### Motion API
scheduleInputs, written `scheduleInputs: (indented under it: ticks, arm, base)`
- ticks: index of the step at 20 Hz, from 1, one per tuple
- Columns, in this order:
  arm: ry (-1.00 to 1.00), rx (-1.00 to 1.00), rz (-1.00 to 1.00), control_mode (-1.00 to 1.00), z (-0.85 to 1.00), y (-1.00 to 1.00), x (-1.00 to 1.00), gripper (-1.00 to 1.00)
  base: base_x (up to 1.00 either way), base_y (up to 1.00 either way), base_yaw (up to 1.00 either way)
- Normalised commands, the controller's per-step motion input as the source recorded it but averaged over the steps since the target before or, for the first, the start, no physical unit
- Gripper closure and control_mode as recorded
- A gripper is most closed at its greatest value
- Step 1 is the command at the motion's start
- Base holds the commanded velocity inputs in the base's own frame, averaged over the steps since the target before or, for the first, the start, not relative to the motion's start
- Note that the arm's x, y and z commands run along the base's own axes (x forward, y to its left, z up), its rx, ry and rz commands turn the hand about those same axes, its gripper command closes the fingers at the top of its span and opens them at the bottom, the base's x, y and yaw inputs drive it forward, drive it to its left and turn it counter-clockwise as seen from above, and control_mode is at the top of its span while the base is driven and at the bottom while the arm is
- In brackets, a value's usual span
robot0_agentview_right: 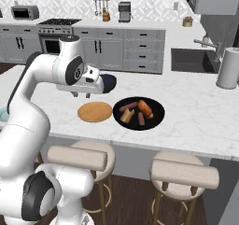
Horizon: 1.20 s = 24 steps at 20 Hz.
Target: Place one bun and one sausage from the bowl on each plate.
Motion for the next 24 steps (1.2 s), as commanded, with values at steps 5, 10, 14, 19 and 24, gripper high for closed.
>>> scheduleInputs:
  ticks: [5, 10, 14, 19, 24]
  arm:
    - [0.00, 0.00, 0.00, -1.00, 0.00, 0.00, 0.00, -1.00]
    - [0.02, 0.00, 0.00, -1.00, -0.02, -0.53, 0.19, -1.00]
    - [0.03, 0.02, 0.00, -1.00, 0.00, -0.92, 0.60, -1.00]
    - [0.03, 0.00, 0.00, -1.00, -0.14, -0.80, 0.46, -1.00]
    - [0.01, -0.05, 0.00, -1.00, -0.55, -0.22, 0.43, -1.00]
  base:
    - [0.00, 0.00, 0.00]
    - [0.00, 0.00, 0.00]
    - [0.00, 0.00, 0.00]
    - [0.00, 0.00, 0.00]
    - [0.00, 0.00, 0.00]
